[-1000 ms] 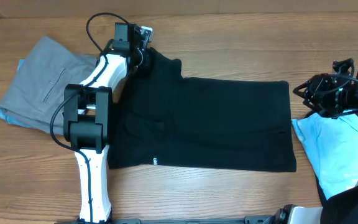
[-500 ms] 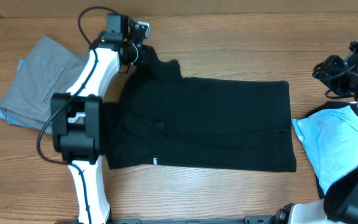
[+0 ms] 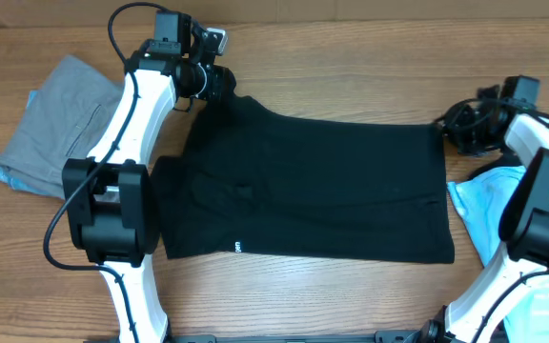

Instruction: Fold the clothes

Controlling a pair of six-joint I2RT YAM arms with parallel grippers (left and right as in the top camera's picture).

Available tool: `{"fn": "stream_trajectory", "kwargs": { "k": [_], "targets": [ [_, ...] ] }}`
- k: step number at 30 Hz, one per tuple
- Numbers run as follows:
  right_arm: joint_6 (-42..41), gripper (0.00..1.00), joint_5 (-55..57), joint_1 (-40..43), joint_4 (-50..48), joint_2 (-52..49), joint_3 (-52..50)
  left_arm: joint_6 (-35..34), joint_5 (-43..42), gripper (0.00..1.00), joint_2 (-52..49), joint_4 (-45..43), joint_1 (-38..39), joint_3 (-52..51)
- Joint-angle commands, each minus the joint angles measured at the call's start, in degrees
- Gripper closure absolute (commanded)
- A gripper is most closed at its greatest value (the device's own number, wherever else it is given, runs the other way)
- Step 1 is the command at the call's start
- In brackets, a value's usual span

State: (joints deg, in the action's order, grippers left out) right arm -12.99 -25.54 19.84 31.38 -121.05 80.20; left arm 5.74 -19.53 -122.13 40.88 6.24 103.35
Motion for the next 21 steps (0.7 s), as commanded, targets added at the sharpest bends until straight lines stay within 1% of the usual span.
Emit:
{"fn": "stream_trajectory", "kwargs": {
  "k": [1,3,4,5,6,7,8,12,14,21],
  "targets": [
    [3.28,0.55,-3.02,-2.84,-0.31,-1.64,-0.17,-1.05,-0.15,0.96,3.89,0.61,-0.13,0.83],
    [3.91,0.55,-2.89,-3.80,-0.33,-1.75,-0.17,-1.07,0.02,0.96,4.59,0.68,-0.13,0.83],
    [3.89,0.57,-2.23,-4.11,-0.33,-1.75,-0.17,-1.09,0.00,0.96,4.90,0.72,-0.09,0.83],
    [3.85,0.64,-1.27,-4.31,-0.28,-1.75,-0.15,-1.05,0.02,0.96,5.16,0.85,-0.07,0.83],
    [3.82,0.73,0.13,-4.39,-0.22,-1.75,-0.15,-1.03,0.17,0.96,5.38,1.07,-0.07,0.83],
    [3.76,0.76,1.18,-4.39,-0.09,-1.75,-0.15,-1.03,0.68,0.96,5.60,1.42,-0.07,0.83],
    [2.86,0.82,2.47,-4.37,0.04,-1.75,-0.07,-1.03,1.57,0.96,5.75,2.03,-0.07,0.83],
    [0.98,0.93,2.51,-3.06,0.87,-1.64,0.66,-0.46,4.28,0.96,6.23,5.09,-0.22,0.83],
    [0.92,0.96,1.77,-2.36,1.53,-1.40,1.14,-0.02,5.31,0.96,6.27,6.47,-0.22,0.83],
    [0.83,0.96,1.25,-0.11,5.81,2.78,3.19,0.68,8.26,0.96,6.34,10.19,-0.22,0.83]
  ]
}}
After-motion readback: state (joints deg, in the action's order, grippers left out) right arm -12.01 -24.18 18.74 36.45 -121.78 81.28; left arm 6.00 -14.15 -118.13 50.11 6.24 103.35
